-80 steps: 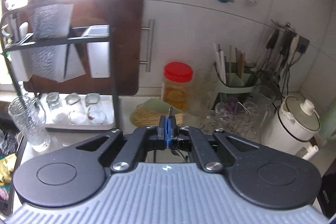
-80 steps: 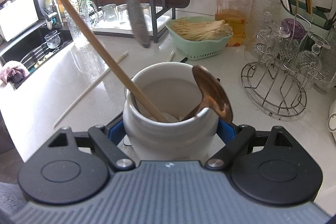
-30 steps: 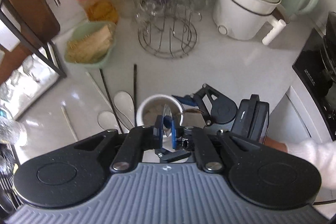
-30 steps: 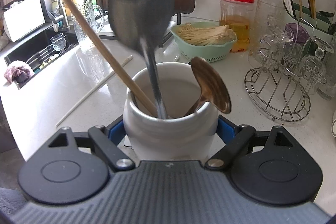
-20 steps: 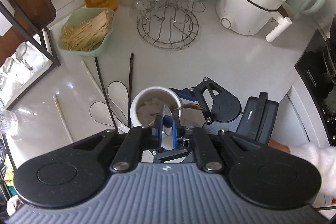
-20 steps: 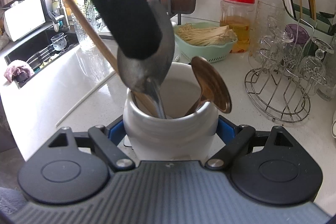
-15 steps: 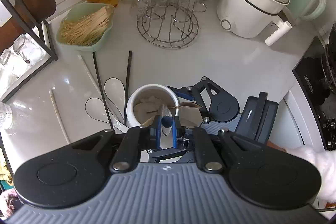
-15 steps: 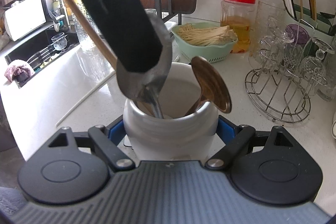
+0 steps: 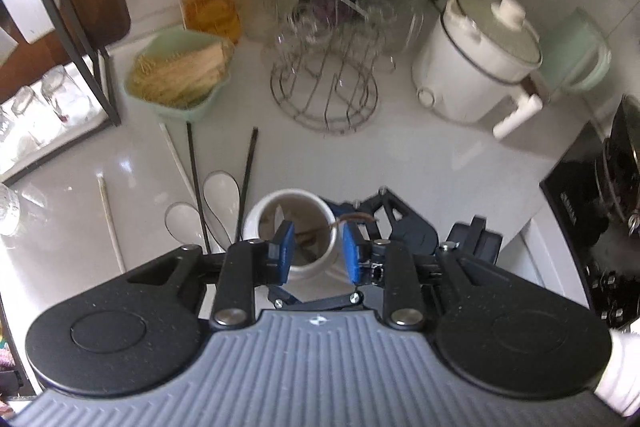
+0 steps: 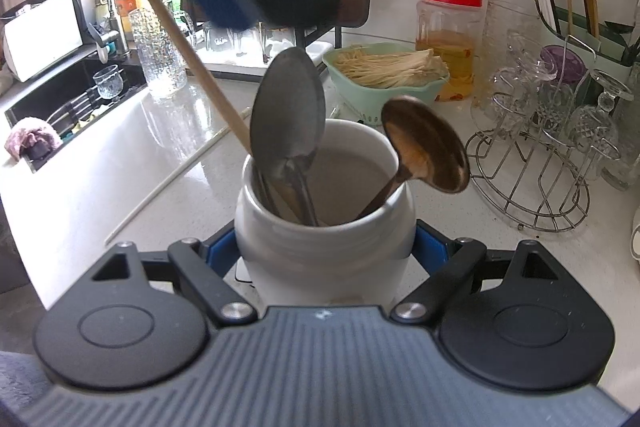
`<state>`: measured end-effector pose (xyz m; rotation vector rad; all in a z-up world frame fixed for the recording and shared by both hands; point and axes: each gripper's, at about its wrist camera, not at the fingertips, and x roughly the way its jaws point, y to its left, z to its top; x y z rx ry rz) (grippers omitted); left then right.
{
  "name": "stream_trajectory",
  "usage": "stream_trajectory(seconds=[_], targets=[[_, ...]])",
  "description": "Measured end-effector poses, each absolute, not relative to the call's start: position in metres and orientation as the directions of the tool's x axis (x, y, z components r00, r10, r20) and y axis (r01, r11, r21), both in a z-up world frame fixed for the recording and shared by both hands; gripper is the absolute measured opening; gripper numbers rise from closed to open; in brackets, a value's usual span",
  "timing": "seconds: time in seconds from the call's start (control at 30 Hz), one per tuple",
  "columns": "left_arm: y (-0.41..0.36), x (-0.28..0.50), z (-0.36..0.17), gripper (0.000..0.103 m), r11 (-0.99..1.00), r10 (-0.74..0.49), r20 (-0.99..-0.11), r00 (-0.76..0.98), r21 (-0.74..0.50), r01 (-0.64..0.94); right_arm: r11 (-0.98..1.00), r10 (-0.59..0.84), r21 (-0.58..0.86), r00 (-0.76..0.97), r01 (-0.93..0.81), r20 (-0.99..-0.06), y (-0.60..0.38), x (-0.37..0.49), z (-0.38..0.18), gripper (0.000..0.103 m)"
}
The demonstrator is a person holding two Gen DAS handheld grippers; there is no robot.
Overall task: Organize utensils
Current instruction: 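Open the left tool to release the silver spoon in the mug, then move the left tool back over the utensil pile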
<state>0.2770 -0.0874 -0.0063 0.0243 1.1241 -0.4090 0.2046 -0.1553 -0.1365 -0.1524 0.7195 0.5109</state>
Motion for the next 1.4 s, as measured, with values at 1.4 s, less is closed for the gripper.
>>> stream_trajectory(seconds=[1.4], targets=[[0.064, 0.209, 0.007, 0.035, 0.913, -0.341, -0.646, 0.683, -0.402, 0.075, 0.902, 0.342, 0.027, 0.677, -0.43, -0.652, -0.15, 0.196, -0.139, 0.091]])
